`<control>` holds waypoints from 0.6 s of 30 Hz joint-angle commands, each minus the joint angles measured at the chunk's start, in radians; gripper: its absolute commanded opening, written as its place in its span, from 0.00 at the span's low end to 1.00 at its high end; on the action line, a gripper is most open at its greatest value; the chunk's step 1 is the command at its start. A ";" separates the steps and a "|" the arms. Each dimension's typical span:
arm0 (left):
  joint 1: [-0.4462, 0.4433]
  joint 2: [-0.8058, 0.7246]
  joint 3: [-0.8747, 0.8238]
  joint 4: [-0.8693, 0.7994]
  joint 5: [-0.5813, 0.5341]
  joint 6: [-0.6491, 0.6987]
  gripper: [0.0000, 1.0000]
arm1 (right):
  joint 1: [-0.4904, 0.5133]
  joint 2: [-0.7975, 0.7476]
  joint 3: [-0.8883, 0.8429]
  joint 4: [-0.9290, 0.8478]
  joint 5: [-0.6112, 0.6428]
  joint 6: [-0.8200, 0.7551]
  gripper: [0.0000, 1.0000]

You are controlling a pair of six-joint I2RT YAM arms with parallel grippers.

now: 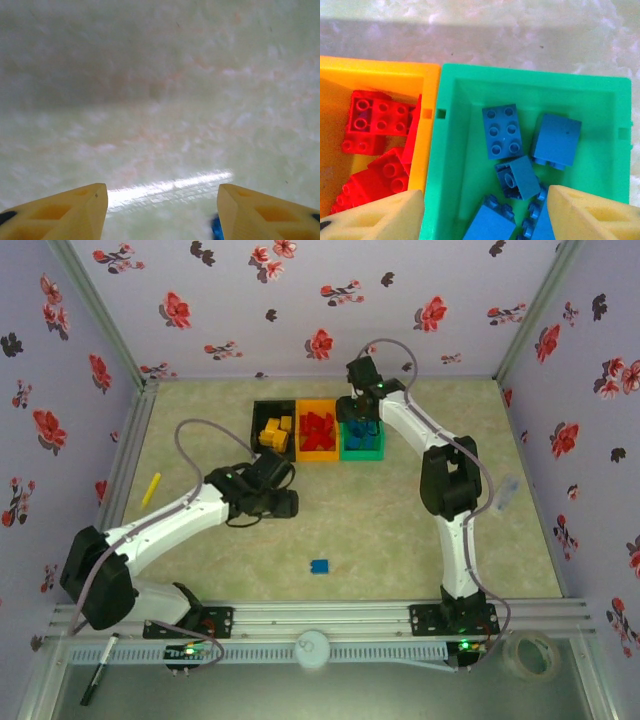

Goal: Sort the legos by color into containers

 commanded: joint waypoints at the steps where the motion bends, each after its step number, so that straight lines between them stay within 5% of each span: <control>1: -0.055 -0.011 -0.023 0.025 0.018 -0.163 0.61 | 0.001 -0.076 -0.053 0.012 -0.013 0.002 0.67; 11: -0.226 0.056 -0.042 0.023 0.054 -0.386 0.64 | 0.001 -0.231 -0.273 0.114 -0.047 0.050 0.67; 18: -0.302 0.150 -0.020 0.004 0.079 -0.424 0.69 | 0.013 -0.307 -0.400 0.173 -0.071 0.076 0.67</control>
